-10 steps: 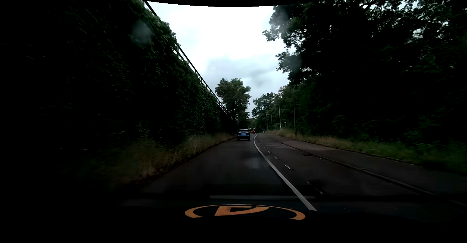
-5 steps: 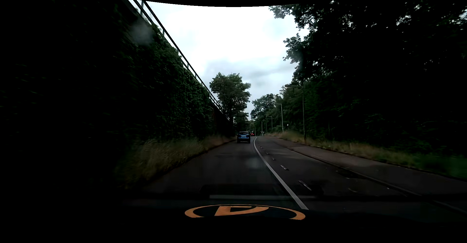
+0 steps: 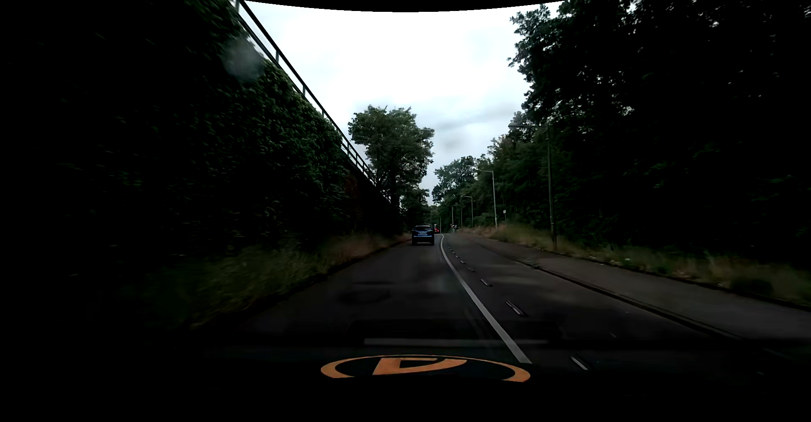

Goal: Follow the waypoints while adhering to traffic rules and regulations

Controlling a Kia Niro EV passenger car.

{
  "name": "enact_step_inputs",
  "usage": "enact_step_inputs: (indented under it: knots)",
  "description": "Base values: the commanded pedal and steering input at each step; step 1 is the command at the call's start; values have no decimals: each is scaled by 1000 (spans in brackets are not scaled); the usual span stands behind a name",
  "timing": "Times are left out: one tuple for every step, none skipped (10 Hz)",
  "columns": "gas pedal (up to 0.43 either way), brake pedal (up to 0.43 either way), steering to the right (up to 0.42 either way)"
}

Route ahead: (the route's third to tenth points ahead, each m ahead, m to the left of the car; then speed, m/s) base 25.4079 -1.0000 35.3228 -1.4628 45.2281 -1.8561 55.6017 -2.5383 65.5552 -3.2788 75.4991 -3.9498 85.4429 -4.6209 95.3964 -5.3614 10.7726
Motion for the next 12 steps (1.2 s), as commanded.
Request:
enact_step_inputs:
  knots:
    - [150, 0, 9]
    - [150, 0, 8]
    - [150, 0, 8]
    - [150, 0, 8]
    - [150, 0, 8]
    - [150, 0, 8]
    - [150, 0, 9]
    - [150, 0, 11]
    - [150, 0, 11]
    - [150, 0, 12]
    - [150, 0, 14]
    - [150, 0, 14]
